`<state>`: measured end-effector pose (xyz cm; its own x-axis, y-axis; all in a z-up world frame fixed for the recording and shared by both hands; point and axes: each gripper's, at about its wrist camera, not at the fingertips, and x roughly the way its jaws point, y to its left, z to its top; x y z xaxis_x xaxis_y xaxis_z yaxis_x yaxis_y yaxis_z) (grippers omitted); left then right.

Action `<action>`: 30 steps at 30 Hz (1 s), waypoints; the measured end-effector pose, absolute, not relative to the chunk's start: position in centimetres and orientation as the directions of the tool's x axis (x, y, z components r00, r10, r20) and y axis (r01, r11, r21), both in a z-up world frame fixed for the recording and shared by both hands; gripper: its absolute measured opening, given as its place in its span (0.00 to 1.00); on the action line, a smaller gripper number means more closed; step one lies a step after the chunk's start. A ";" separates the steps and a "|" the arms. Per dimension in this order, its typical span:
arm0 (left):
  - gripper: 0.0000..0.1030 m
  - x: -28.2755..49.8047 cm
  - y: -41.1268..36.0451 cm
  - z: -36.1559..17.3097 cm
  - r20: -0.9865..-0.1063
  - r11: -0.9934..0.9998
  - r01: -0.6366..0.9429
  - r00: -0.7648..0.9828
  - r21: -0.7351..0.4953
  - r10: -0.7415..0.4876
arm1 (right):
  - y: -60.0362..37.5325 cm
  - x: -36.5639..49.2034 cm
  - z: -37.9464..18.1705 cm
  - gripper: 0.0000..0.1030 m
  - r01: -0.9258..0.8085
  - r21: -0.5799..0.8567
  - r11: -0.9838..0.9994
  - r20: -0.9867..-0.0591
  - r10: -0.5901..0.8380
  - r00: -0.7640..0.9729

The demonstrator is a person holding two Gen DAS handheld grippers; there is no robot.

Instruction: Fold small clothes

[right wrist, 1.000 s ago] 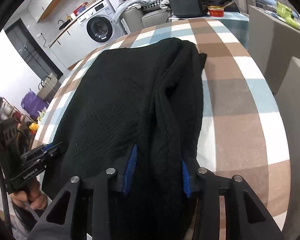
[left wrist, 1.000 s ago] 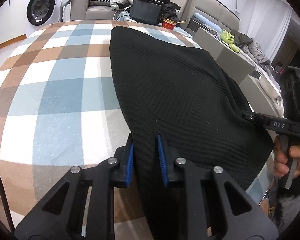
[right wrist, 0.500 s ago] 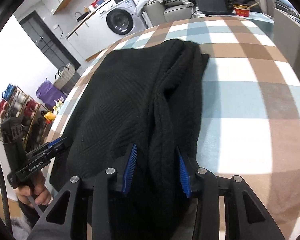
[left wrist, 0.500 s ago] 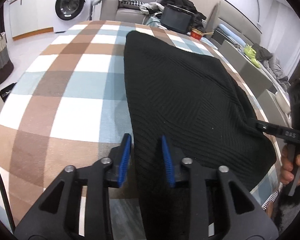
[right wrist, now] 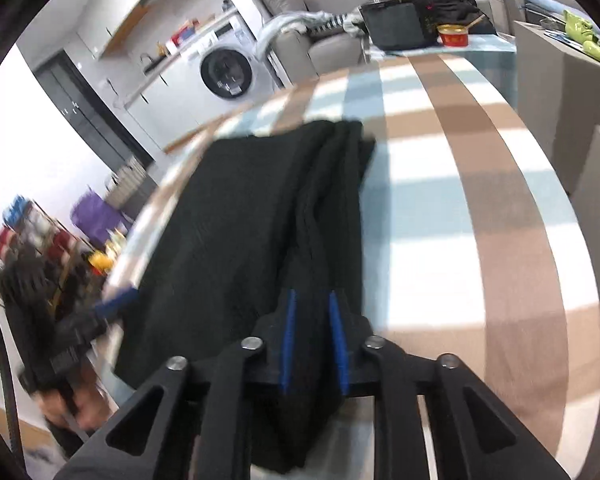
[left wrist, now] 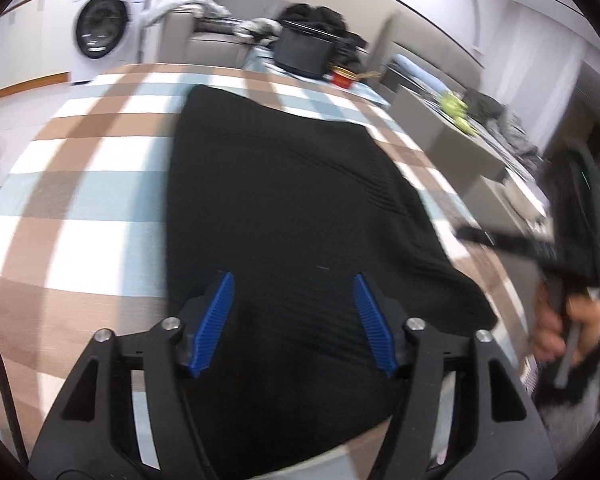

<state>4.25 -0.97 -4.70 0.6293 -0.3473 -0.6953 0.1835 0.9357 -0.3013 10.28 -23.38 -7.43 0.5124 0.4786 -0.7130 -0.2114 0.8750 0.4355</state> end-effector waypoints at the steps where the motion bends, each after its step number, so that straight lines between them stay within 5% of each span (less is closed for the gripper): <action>1: 0.61 4.1 -1.8 -4.8 -0.695 0.929 0.216 0.617 -0.301 -0.369 | -23.2 10.9 -7.2 0.26 -0.213 0.433 0.876 -0.710 0.477 0.517; 5: 0.69 3.4 -4.7 -5.9 -0.729 0.919 0.300 0.564 -0.257 -0.388 | -21.6 14.0 -6.7 0.37 -0.243 0.466 0.850 -0.677 0.520 0.520; 12: 0.76 2.3 -5.8 -6.8 -0.750 0.921 0.330 0.552 -0.205 -0.365 | -19.1 18.7 -9.1 0.37 -0.238 0.483 0.843 -0.705 0.536 0.465; 13: 0.76 2.4 -5.6 -7.0 -0.749 0.921 0.329 0.552 -0.209 -0.367 | -19.2 19.3 -9.5 0.35 -0.226 0.508 0.831 -0.690 0.550 0.470; 15: 0.76 2.4 -5.5 -6.8 -0.747 0.919 0.328 0.551 -0.217 -0.373 | -19.3 20.1 -9.5 0.09 -0.217 0.499 0.839 -0.687 0.536 0.490; 18: 0.76 2.3 -5.3 -6.5 -0.744 0.919 0.326 0.553 -0.221 -0.375 | -19.3 19.5 -7.3 0.06 -0.285 0.475 0.832 -0.628 0.548 0.553; 25: 0.76 2.0 -5.0 -6.5 -0.746 0.922 0.320 0.555 -0.218 -0.368 | -19.4 20.3 -7.4 0.06 -0.248 0.348 0.904 -0.698 0.426 0.576; 30: 0.76 1.8 -4.7 -6.3 -0.746 0.927 0.311 0.562 -0.209 -0.357 | -20.6 20.8 -9.5 0.19 -0.204 0.427 0.881 -0.724 0.468 0.507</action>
